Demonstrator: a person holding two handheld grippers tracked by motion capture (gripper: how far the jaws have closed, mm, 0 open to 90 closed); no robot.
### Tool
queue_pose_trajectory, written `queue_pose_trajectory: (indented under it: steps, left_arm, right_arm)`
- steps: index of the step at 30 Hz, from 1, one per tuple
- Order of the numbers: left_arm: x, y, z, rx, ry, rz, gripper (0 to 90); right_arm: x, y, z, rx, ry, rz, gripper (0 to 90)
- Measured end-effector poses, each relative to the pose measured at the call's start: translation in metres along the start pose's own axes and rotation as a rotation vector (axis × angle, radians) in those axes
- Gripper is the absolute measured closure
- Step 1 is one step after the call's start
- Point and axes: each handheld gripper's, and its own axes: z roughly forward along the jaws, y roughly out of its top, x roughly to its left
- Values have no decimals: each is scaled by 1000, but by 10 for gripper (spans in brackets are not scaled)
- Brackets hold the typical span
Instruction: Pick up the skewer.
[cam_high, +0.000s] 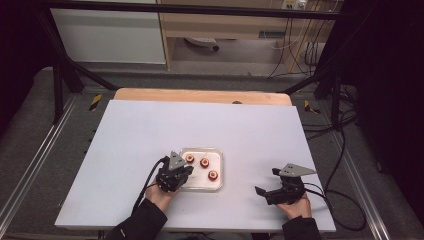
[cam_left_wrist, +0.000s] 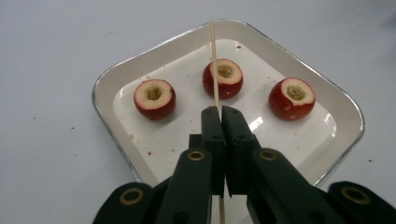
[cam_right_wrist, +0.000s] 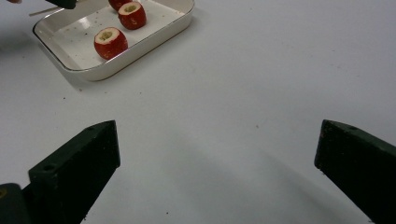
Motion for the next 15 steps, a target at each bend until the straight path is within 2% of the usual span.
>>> queue_pose_trajectory:
  steps: [5, 15]
  left_arm:
    - [1, 1, -3, 6, -60, 27, 883]
    - [-2, 7, -10, -3, -109, 72, 882]
  right_arm:
    - [7, 4, 3, 18, -6, -27, 7]
    - [20, 11, 11, 70, -35, -100, 7]
